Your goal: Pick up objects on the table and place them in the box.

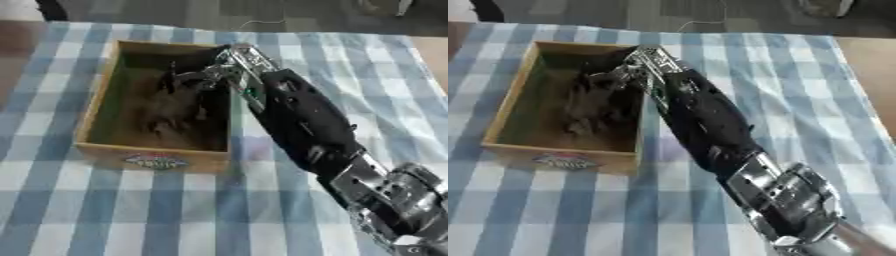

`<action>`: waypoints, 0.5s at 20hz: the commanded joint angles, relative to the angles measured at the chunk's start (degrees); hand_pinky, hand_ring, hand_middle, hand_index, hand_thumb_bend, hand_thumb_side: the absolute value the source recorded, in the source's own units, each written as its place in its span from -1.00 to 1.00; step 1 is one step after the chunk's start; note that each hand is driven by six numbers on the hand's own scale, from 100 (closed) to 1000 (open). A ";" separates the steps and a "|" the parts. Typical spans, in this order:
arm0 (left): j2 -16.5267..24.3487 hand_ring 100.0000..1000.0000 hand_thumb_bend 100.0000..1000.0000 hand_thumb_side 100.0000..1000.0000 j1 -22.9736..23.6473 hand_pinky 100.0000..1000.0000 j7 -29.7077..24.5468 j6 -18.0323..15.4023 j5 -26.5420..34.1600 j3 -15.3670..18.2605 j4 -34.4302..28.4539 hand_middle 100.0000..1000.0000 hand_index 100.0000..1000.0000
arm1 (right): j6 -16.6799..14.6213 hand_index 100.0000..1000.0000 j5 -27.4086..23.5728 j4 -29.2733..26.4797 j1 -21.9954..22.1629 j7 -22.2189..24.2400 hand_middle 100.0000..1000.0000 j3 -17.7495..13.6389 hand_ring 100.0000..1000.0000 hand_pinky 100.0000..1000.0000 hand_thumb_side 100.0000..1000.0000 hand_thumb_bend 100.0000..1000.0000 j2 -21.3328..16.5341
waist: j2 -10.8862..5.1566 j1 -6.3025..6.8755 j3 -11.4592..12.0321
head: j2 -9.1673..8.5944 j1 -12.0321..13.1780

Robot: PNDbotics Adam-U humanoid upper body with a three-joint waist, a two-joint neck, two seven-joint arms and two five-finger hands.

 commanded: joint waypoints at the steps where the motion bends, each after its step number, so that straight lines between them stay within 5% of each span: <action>1: 0.27 0.65 -1.00 0.16 -0.42 0.63 -0.26 -0.12 0.31 -0.11 -1.08 0.52 0.52 | -7.79 0.88 0.38 -1.58 -1.81 7.22 0.40 -0.47 0.90 0.80 -0.93 -0.19 -0.67 | -1.61 0.44 -0.04 | 0.10 0.11; 10: 0.31 0.64 -1.00 0.16 -0.13 0.63 -0.40 -0.08 0.31 -0.06 -1.08 0.52 0.52 | -7.44 0.87 -1.79 -4.68 -3.35 8.08 0.43 -0.89 0.90 0.82 -0.88 -0.18 -2.08 | -2.29 0.62 -0.35 | 0.51 0.35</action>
